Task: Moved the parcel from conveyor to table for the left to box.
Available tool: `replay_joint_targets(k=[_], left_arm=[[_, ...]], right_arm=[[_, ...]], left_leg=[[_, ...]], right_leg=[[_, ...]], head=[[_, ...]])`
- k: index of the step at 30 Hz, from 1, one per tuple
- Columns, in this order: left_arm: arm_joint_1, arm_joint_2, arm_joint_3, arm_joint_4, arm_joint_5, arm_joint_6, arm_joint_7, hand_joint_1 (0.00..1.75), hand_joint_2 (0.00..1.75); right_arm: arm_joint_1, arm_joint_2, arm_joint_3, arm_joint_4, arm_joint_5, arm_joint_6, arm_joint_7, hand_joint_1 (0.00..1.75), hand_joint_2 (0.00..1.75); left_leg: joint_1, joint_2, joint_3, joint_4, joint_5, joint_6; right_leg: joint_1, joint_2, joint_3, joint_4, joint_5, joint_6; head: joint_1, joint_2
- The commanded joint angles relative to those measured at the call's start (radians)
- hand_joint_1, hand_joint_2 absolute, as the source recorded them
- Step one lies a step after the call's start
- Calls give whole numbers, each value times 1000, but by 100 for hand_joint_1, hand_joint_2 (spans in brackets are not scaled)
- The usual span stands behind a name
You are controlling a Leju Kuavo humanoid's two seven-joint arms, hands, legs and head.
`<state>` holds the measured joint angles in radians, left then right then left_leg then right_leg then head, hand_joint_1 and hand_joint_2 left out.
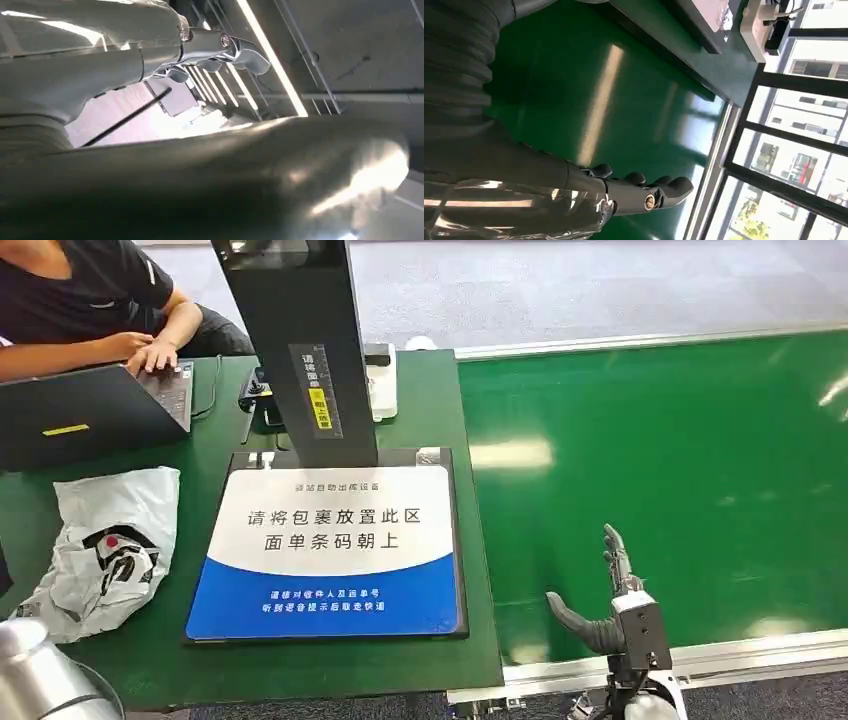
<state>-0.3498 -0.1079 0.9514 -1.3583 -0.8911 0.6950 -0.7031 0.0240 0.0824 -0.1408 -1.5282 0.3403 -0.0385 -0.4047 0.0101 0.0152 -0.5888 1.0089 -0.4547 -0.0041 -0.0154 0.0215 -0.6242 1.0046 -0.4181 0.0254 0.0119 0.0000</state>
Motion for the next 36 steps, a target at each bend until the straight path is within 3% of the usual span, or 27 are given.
replay_joint_targets(k=[1,11,16,27,28,29,31,32,33,34,35,36], left_arm=[[1,-74,37,-198,56,3,5,0,175],[-6,-88,23,-237,96,3,5,0,175],[27,-108,-26,-312,248,3,5,0,175],[31,-76,-127,-155,265,3,5,0,175],[45,-46,-198,-66,312,3,5,0,175],[40,19,-304,133,506,-186,5,0,175],[60,72,-453,223,516,-394,56,0,175],[83,98,-510,242,559,-556,68,0,0],[98,105,-547,269,551,-615,60,0,0],[115,120,-591,292,592,-779,69,0,0],[127,113,-617,307,611,-857,61,0,175],[139,105,-675,323,589,-927,69,0,175]], right_arm=[[-20,-3,18,52,-7,-1,-2,0,175],[-30,-8,17,65,-11,0,-4,0,175],[-15,-3,17,47,-13,0,-7,0,175],[3,3,-3,19,-8,4,-6,0,175],[8,1,-4,14,-8,4,-7,0,175],[14,-4,-9,6,-9,5,-7,0,175],[0,-12,-8,23,-11,18,-10,0,175],[-15,-18,-4,43,-13,28,-18,0,175],[-31,-19,-3,64,-14,32,-23,0,175],[-44,-21,2,82,-13,38,-28,0,175],[-55,-19,7,94,-13,41,-32,0,175],[-65,-17,15,107,-10,46,-42,0,175]], left_leg=[[0,-1,4,-2,0,0],[1,-1,2,-1,0,0],[1,-2,3,-1,0,0],[0,-8,5,-3,2,0],[0,-5,3,-2,1,0],[0,-4,3,-2,1,0],[-2,-9,4,-4,3,0],[-2,-10,5,-5,3,0],[-2,-12,7,-6,4,0],[-2,-12,7,-6,4,0],[-1,-9,5,-3,3,0],[0,-7,4,-3,3,0]], right_leg=[[0,-2,3,-1,0,-2],[0,-2,2,0,0,-2],[0,-3,3,0,0,-2],[0,-10,6,-2,-1,-3],[0,-6,3,-1,0,-2],[0,-5,3,-1,0,-2],[-2,-10,5,-1,0,-2],[-2,-11,6,-2,-1,-2],[-2,-14,7,-3,0,-3],[-2,-13,7,-3,0,-3],[-1,-10,5,-2,0,-1],[1,-9,5,-3,1,-2]], head=[[-1,0],[0,0],[-1,0],[-1,0],[0,0],[0,0],[0,0],[0,0],[-1,0],[-1,0],[-1,0],[0,0]])
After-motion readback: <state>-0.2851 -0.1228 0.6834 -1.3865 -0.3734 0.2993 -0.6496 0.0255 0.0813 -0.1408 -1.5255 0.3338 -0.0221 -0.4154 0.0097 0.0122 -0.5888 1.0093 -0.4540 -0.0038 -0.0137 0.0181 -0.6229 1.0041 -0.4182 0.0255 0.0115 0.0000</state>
